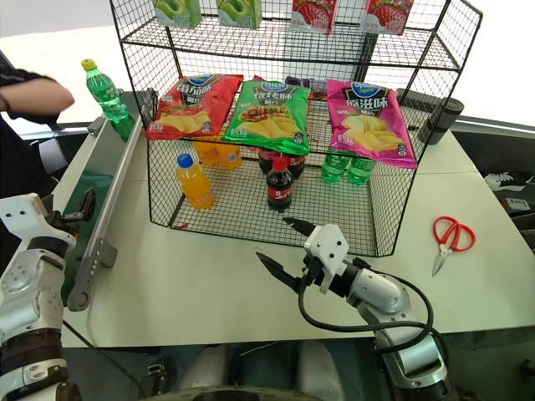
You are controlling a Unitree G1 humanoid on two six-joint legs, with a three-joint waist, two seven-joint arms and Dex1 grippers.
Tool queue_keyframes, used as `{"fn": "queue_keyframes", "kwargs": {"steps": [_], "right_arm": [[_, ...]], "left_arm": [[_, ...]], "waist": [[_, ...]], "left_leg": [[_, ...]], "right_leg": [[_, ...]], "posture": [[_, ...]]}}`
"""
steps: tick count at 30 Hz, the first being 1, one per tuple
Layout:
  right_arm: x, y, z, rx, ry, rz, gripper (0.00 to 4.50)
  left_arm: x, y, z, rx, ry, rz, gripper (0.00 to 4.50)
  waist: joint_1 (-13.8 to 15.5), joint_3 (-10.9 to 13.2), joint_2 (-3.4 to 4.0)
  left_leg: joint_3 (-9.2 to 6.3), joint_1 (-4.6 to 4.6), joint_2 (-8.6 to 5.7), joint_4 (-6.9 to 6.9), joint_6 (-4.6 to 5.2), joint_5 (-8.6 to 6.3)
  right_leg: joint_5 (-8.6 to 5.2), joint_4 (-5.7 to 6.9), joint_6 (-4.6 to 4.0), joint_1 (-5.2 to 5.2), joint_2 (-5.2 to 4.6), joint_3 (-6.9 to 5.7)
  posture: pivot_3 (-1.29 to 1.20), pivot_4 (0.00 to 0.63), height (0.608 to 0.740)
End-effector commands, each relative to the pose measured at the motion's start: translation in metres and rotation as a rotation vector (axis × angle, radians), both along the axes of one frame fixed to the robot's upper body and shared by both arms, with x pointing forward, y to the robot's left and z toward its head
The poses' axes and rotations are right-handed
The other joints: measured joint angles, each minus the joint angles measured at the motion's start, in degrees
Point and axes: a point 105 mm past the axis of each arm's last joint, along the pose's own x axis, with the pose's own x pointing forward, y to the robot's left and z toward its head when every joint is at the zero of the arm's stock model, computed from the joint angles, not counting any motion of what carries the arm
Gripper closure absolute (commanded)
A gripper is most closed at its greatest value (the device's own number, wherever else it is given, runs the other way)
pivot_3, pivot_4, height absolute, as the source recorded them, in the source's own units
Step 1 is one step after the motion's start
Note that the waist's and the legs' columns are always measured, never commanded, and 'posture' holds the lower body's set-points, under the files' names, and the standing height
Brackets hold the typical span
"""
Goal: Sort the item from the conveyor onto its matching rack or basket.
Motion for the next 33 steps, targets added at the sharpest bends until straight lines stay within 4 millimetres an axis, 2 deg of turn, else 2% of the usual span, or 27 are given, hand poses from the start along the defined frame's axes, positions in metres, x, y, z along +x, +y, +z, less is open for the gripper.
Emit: {"fn": "queue_keyframes", "kwargs": {"steps": [1,9,17,33], "right_arm": [[0.0,0.003,0.009,0.018,-0.039,0.019,0.06],[-0.001,0.004,-0.001,0.008,0.06,0.034,0.06],[-0.003,0.011,0.002,0.048,0.069,0.058,0.06],[0.0,0.015,0.005,0.063,0.062,0.071,0.06]], "left_arm": [[0.0,0.003,0.011,0.033,-0.05,0.043,0.0],[-0.003,0.005,0.004,0.013,-0.055,0.102,0.0],[-0.008,0.008,-0.004,0.015,-0.043,0.155,0.0],[-0.007,0.008,-0.004,0.039,-0.07,0.19,0.0]], "waist": [[0.0,0.0,0.0],[0.0,0.0,-0.01],[-0.1,0.0,0.0],[-0.1,0.0,0.0]], "left_leg": [[0.0,0.0,0.0,0.0,0.0,0.0],[0.0,0.0,0.01,-0.01,-0.01,0.0],[0.0,-0.01,0.01,-0.04,-0.01,-0.01],[0.0,-0.04,-0.04,-0.06,-0.03,-0.01]], "right_leg": [[0.0,0.0,0.0,0.0,0.0,0.0],[0.0,0.0,0.0,-0.01,-0.07,0.0],[0.0,0.0,-0.01,-0.05,-0.14,0.0],[-0.01,-0.01,-0.02,-0.08,-0.29,-0.02]], "posture": [[0.0,0.15,0.74],[0.0,0.15,0.74],[0.0,0.15,0.74],[0.0,0.15,0.74]]}}
